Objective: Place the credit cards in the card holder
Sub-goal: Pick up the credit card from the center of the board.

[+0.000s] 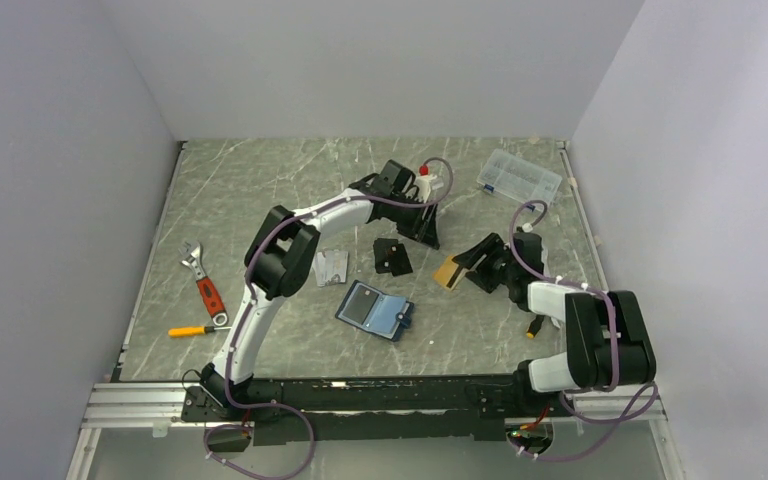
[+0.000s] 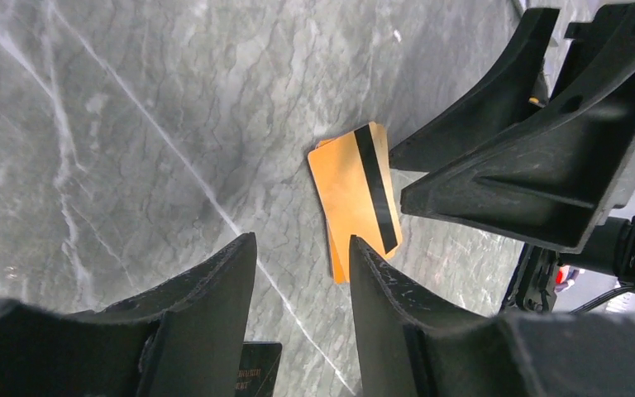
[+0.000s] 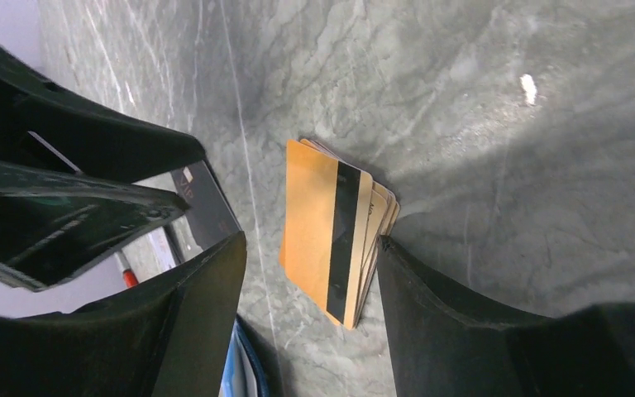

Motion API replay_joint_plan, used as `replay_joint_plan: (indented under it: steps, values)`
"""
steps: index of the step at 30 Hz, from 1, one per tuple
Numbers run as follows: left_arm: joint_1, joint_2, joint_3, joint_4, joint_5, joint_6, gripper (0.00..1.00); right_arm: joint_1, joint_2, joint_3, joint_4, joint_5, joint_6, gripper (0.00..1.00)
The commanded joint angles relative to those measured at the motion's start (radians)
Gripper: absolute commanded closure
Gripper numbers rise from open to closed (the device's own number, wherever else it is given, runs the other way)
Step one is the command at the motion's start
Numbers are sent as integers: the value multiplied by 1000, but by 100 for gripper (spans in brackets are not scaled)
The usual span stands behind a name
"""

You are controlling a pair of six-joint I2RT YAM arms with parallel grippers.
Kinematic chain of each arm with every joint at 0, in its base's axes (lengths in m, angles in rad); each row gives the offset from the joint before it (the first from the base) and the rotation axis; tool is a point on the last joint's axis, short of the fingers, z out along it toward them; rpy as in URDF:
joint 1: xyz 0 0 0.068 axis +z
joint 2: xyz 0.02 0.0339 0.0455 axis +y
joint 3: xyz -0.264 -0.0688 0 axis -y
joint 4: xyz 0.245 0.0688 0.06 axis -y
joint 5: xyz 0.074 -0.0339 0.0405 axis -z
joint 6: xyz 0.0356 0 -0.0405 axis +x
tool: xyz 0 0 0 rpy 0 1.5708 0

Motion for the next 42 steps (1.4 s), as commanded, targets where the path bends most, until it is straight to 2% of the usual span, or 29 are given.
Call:
replay_joint_plan:
  steps: [1, 11, 19, 24, 28, 42]
  values:
    - [-2, -45, -69, 56, 13, -29, 50, -3, 72, 13, 44, -43, 18, 38]
    - [-28, -32, -60, -65, -121, 126, 50, -3, 19, -91, 49, -47, 26, 39]
    - [-86, -45, -74, -54, -255, 222, 50, -5, -1, -120, 60, -45, 35, 46]
    - [-111, -14, -44, -72, -348, 295, 50, -12, 47, -111, 92, -44, 41, 51]
    - [-129, 8, -33, -85, -366, 318, 50, -15, 80, -122, 138, -55, 54, 55]
    - [-182, 37, -5, -123, -459, 397, 50, -25, 65, -185, 183, -53, 70, 54]
